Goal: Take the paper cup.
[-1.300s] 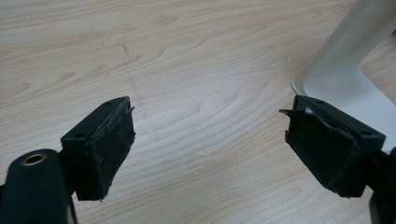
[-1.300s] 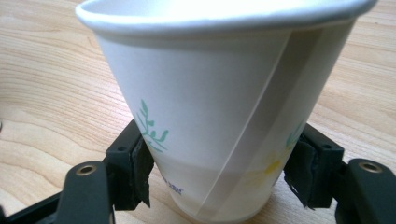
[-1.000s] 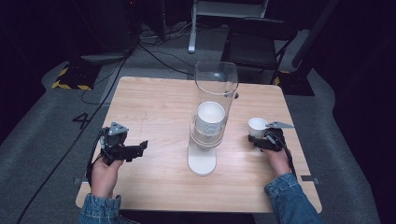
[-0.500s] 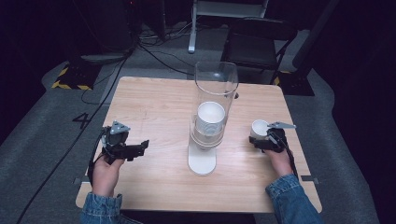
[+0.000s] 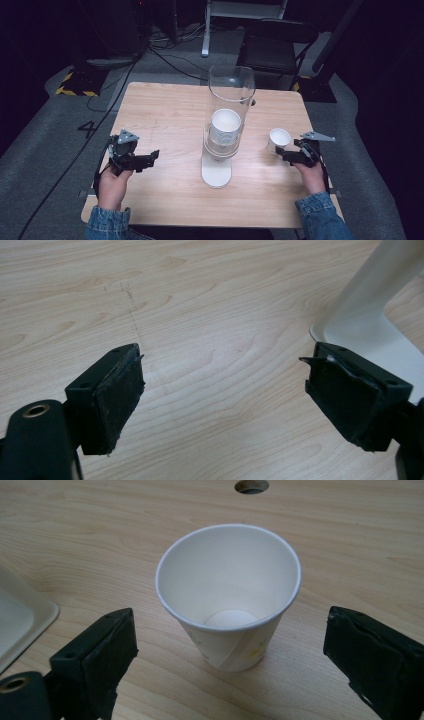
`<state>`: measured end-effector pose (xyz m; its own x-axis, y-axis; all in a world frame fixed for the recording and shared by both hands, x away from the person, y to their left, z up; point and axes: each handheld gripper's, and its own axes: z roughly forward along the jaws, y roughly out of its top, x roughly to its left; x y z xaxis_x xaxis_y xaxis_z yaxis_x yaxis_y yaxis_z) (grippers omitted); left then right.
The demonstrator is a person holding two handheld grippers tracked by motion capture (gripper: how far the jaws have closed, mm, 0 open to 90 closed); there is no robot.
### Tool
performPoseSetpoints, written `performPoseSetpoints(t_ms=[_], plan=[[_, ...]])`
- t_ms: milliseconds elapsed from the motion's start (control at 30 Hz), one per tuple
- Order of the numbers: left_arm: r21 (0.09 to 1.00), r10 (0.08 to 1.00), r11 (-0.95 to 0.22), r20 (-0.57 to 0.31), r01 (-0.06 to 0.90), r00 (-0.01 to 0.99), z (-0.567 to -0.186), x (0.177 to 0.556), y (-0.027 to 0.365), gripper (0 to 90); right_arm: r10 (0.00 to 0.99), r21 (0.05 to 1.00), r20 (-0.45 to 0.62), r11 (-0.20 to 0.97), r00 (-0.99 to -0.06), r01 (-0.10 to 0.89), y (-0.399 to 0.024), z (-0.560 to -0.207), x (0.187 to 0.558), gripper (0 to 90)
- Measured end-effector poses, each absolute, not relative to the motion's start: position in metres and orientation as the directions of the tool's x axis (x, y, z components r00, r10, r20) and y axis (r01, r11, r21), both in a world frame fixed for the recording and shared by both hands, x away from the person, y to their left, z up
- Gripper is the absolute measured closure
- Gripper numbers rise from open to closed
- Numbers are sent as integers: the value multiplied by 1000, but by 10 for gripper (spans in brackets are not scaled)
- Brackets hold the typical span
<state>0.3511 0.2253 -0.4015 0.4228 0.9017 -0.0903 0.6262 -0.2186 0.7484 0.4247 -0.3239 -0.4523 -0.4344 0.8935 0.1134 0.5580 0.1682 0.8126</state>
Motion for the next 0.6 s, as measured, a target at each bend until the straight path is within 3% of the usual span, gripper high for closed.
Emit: performPoseSetpoints(t_ms=[233,600], plan=[[736,896,-241,-82,633,436,-402,349,225,155,875,852,121,151,-469,501,-325,-427,405,72],[722,875,-300,-53,624,481,-400,346,221,155,777,860,110,238,-620,452,-297,-408,376,73]])
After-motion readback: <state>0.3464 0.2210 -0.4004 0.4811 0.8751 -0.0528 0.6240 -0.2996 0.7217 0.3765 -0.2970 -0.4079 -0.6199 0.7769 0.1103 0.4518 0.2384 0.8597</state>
